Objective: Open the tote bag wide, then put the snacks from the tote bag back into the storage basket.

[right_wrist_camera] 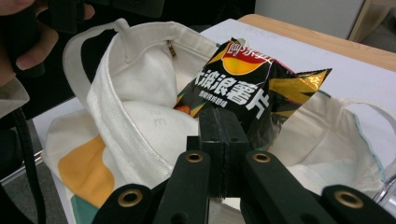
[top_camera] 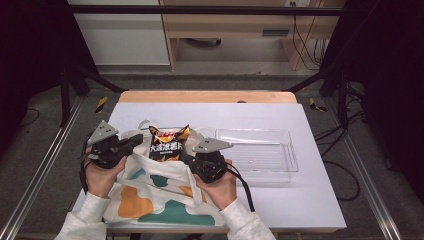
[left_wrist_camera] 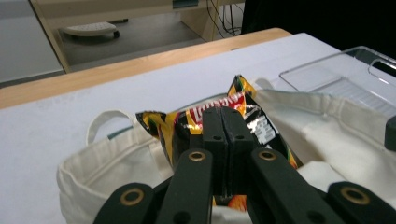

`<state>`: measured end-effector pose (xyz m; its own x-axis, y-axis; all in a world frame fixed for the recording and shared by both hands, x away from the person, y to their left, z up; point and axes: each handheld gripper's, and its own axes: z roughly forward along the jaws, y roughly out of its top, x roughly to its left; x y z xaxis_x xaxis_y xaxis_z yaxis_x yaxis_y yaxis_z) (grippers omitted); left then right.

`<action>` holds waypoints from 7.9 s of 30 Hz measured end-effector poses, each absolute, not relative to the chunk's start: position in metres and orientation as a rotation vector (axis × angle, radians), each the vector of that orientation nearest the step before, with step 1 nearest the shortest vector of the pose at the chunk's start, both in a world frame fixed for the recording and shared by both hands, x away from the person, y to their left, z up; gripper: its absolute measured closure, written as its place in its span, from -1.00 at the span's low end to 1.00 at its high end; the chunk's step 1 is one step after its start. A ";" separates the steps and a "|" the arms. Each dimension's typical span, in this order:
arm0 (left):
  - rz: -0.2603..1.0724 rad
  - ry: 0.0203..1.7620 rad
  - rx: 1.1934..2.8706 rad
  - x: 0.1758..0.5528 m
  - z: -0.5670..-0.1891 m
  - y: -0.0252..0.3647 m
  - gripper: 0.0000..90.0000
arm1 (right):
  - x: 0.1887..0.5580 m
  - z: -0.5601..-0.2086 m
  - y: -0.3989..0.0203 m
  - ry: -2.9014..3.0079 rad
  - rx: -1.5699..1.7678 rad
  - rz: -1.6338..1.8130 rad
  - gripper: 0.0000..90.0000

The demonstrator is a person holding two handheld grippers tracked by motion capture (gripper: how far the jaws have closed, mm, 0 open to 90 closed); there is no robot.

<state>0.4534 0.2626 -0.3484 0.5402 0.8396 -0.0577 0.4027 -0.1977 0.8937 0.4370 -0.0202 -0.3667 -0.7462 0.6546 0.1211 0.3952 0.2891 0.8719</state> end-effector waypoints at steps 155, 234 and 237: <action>0.541 1.318 2.120 0.457 -0.458 0.309 1.00 | 0.420 -0.472 -0.050 2.317 1.131 1.104 1.00; 0.582 1.132 1.718 0.487 -0.366 0.266 -0.13 | 0.474 -0.377 -0.036 2.022 1.131 1.502 0.10; 0.574 1.138 1.734 0.487 -0.371 0.266 -0.03 | 0.477 -0.380 -0.031 2.037 1.136 1.502 0.15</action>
<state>0.4868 0.2656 -0.3709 0.4567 0.8830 -0.1088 0.4371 -0.1161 0.8919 0.4766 -0.0313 -0.3803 -0.6091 0.7758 0.1649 0.3869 0.1091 0.9157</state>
